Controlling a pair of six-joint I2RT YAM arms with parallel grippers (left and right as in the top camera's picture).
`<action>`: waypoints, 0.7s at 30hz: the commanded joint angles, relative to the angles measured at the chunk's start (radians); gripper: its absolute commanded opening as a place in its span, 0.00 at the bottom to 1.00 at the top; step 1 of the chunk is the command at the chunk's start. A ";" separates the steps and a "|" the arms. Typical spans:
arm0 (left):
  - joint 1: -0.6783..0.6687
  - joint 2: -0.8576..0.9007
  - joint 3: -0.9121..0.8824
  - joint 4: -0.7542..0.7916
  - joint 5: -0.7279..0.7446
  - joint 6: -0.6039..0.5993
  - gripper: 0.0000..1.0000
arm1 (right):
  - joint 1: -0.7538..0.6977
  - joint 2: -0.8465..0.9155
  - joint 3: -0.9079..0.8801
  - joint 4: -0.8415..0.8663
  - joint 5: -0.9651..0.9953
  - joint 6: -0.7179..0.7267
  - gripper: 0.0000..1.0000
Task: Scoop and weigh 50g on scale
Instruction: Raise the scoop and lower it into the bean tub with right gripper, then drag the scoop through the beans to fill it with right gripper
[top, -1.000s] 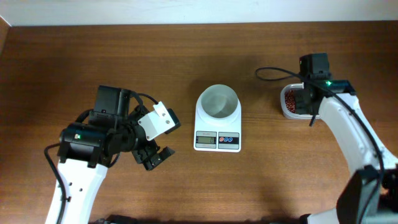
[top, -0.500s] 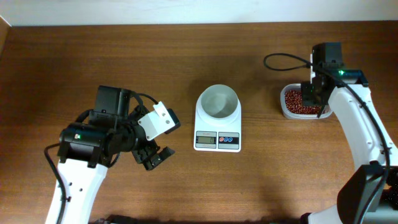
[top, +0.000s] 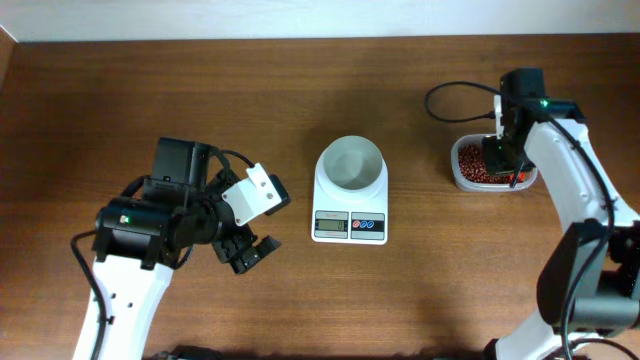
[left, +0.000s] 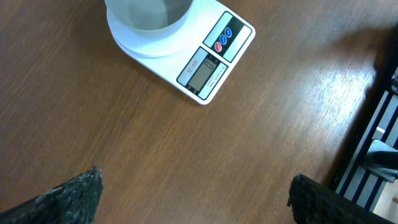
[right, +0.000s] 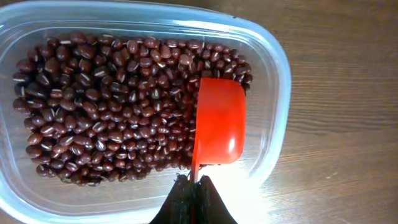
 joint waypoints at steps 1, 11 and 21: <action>-0.003 -0.003 -0.006 -0.001 0.004 -0.012 0.99 | -0.007 0.045 0.027 -0.019 -0.035 0.000 0.04; -0.003 -0.003 -0.006 -0.001 0.004 -0.012 0.99 | -0.150 0.048 0.084 -0.105 -0.283 0.000 0.04; -0.003 -0.003 -0.006 -0.001 0.004 -0.012 0.99 | -0.243 0.048 0.107 -0.145 -0.531 -0.012 0.04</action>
